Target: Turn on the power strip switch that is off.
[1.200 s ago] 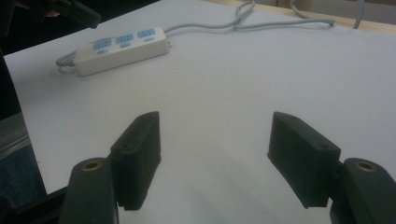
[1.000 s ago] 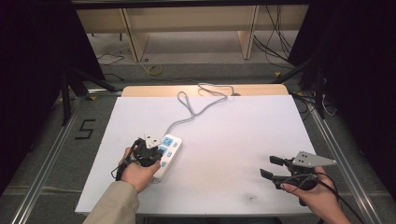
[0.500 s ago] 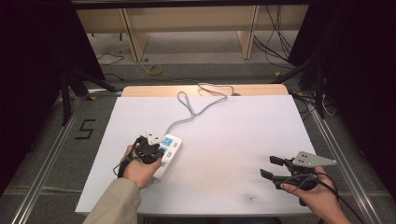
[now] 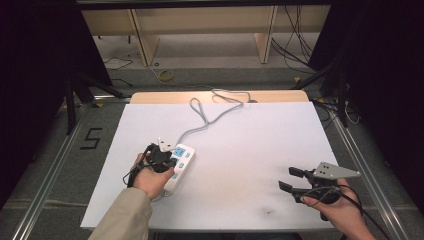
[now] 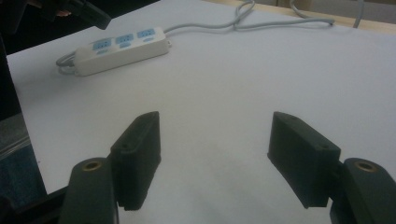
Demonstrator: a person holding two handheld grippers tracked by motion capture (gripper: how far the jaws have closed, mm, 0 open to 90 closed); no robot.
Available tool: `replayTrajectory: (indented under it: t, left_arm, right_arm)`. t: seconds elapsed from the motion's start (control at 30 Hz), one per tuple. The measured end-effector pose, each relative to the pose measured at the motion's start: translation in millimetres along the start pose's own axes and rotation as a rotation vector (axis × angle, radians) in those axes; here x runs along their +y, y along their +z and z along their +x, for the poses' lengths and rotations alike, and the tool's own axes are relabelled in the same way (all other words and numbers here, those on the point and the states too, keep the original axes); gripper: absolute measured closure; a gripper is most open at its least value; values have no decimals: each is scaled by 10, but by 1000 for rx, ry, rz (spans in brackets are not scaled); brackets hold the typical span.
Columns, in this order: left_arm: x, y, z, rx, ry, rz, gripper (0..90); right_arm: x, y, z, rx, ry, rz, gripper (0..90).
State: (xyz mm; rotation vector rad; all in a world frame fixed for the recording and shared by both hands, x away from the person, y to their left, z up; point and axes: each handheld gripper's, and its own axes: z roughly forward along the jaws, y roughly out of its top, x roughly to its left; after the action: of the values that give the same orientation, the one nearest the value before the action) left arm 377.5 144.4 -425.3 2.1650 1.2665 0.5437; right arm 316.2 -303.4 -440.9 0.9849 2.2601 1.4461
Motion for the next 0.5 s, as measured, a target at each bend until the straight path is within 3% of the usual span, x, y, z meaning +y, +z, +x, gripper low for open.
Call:
replayTrajectory:
  t: [0.5]
  left_arm:
    - [42, 79, -1, -20, -6, 34, 899]
  right_arm:
    - [-2, 0, 0, 2, 1, 0, 346]
